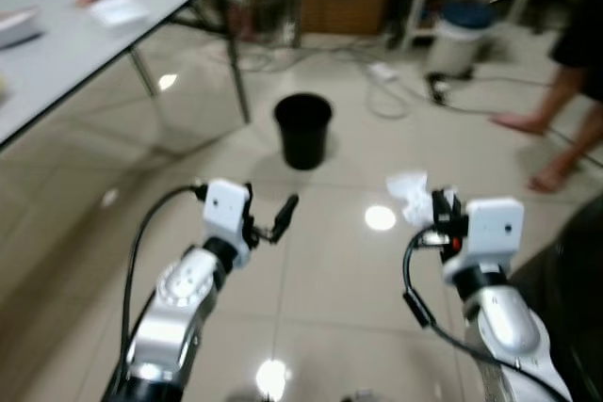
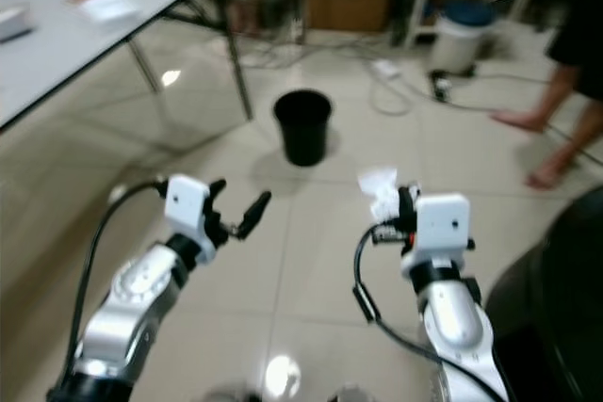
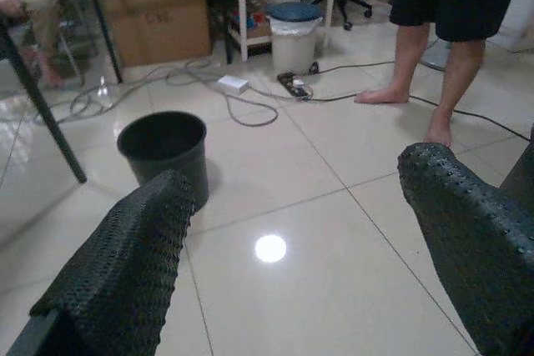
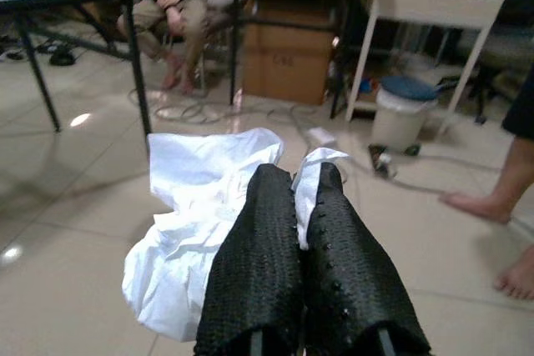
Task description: Picking trash to rubbish bin
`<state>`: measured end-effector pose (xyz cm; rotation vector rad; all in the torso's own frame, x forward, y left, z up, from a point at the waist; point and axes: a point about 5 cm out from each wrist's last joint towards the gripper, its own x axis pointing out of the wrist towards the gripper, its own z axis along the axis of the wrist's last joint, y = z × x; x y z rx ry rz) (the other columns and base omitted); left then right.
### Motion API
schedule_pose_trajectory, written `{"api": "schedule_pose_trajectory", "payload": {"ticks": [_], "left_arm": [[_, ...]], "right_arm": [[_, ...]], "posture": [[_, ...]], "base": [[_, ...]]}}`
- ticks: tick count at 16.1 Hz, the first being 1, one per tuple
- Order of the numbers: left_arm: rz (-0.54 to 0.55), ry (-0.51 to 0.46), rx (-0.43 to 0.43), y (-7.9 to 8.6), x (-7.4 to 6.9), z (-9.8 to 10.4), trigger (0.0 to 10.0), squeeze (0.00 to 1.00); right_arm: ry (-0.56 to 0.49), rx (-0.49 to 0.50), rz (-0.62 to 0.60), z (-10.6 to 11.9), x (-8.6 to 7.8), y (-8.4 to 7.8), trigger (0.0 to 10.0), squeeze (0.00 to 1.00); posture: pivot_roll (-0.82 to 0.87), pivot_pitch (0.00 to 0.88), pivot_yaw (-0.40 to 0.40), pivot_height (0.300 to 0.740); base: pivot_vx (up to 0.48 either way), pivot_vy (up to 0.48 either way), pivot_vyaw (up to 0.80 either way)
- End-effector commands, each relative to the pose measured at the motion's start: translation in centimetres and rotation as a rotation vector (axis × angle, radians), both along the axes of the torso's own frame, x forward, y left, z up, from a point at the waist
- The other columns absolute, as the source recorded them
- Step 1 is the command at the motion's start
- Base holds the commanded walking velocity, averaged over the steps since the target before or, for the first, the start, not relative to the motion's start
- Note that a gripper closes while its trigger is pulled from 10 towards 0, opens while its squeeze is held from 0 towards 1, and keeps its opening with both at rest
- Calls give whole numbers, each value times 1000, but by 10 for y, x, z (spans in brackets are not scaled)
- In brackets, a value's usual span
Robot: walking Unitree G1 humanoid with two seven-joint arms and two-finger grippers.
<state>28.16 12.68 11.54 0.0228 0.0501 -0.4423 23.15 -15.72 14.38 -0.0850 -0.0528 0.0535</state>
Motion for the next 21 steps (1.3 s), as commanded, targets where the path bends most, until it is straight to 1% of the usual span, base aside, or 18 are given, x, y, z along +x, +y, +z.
{"api": "schedule_pose_trajectory", "payload": {"ticks": [1, 3, 8, 10, 21], "left_arm": [[31, 18, 18, 10, -3, -5, 10000, 0], [31, 18, 21, 11, -2, -5, 10000, 0], [31, 16, 27, 11, -2, -5, 10000, 0], [28, 12, 27, 11, -2, -4, 10000, 0], [25, 12, 29, 10, -3, -6, 10000, 0]], "right_arm": [[-10, -3, 38, 1, -1, 9, 0, 0], [-11, -14, 53, 1, -2, 12, 0, 0], [-12, -9, 51, 1, -1, 12, 0, 0], [-14, -7, 51, 1, -1, 12, 0, 0], [-11, -4, 46, 0, 0, 11, 0, 0]], "posture": [[-103, 142, 60, 740], [-101, 141, 60, 740], [-100, 137, 62, 740], [-100, 137, 62, 740], [-100, 136, 62, 740]], "base": [[0, 0, 0], [0, 0, 800], [0, 0, 800], [0, 0, 0], [265, 0, 0]]}}
